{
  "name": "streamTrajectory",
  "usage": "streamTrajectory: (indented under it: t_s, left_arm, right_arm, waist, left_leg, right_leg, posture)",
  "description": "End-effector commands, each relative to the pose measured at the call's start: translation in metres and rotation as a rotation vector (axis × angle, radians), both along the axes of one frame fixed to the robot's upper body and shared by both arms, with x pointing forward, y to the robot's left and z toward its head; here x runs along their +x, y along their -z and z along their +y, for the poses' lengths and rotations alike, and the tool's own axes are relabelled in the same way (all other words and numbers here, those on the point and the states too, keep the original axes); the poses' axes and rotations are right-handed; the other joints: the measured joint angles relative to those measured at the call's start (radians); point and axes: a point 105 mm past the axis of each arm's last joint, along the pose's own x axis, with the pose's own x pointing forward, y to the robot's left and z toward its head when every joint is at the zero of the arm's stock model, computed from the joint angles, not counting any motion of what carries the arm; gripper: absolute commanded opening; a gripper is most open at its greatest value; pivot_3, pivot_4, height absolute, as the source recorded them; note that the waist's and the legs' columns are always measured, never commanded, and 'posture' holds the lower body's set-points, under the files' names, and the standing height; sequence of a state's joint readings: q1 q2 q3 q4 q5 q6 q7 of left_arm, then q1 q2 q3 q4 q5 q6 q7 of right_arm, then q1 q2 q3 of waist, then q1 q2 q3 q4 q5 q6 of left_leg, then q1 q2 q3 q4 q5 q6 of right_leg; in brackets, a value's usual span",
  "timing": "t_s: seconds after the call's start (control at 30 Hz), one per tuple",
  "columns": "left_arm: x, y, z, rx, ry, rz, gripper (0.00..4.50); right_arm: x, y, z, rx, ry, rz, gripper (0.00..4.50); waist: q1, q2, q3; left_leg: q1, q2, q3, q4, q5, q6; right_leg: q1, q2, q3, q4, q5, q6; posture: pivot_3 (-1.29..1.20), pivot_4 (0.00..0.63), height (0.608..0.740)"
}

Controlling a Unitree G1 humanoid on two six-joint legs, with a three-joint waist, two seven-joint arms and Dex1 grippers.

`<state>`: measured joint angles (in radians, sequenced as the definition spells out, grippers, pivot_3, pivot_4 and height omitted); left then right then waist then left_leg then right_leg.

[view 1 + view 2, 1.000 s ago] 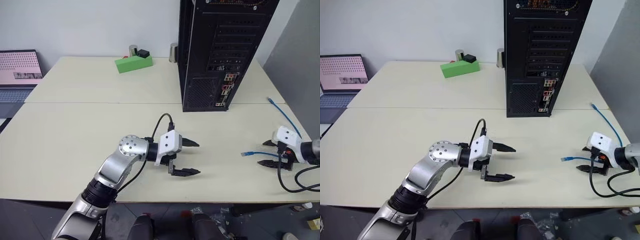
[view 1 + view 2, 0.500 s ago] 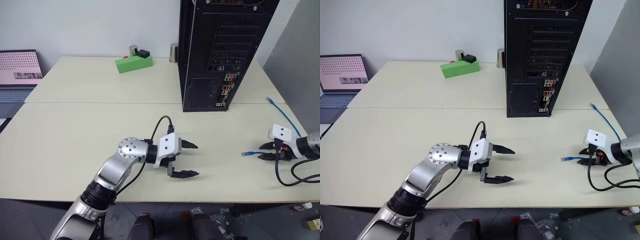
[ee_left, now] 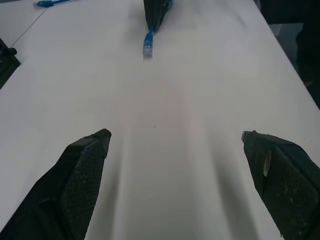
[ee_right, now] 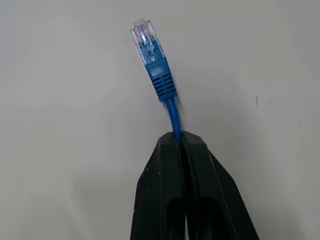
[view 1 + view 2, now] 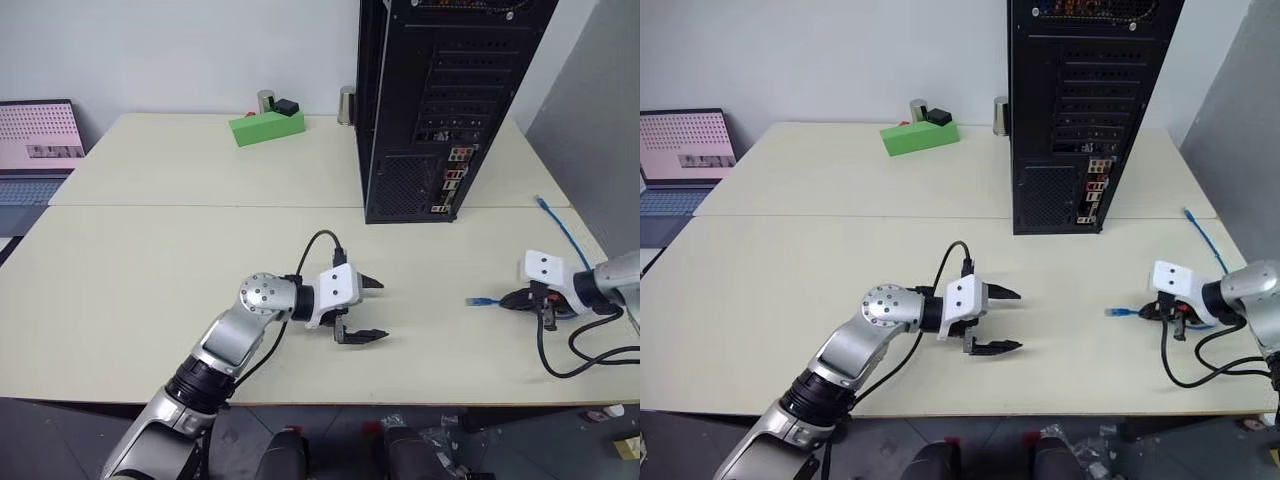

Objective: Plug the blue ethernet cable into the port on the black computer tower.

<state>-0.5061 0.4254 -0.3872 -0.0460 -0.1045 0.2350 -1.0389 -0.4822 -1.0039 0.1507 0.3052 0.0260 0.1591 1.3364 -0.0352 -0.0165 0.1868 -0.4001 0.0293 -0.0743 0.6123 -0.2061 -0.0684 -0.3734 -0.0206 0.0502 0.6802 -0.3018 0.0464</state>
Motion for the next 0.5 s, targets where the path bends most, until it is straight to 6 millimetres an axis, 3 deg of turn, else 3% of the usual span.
streamTrajectory:
  t_s: [0.03,0.23,0.5]
  left_arm:
    - [0.013,-0.012,-0.004,-0.021,-0.045,-0.045,4.50]
    - [0.025,-0.011,-0.012,-0.019,-0.095,-0.034,4.50]
    - [0.026,-0.009,-0.024,-0.014,-0.092,0.001,4.50]
  right_arm:
    - [-0.001,-0.026,0.044,0.079,-0.100,-0.087,0.02]
    - [-0.005,-0.034,0.092,0.162,-0.150,-0.116,0.02]
    - [-0.004,-0.034,0.109,0.167,-0.169,-0.121,0.02]
  waist:
    - [0.000,0.000,0.000]
    - [0.004,0.000,0.000]
    - [0.003,0.000,0.000]
  left_leg:
    - [0.000,0.000,0.000,0.000,0.000,0.000]
    - [-0.001,0.000,-0.002,0.000,0.000,0.000]
    - [-0.001,0.000,-0.002,0.000,0.000,0.000]
  right_leg:
    - [0.000,0.000,0.000,0.000,0.000,0.000]
    - [0.000,0.000,-0.002,0.000,0.000,0.000]
    - [0.000,0.000,-0.003,0.000,0.000,0.000]
  posture:
    - [0.00,0.150,0.740]
    - [0.00,0.150,0.740]
    - [0.00,0.150,0.740]
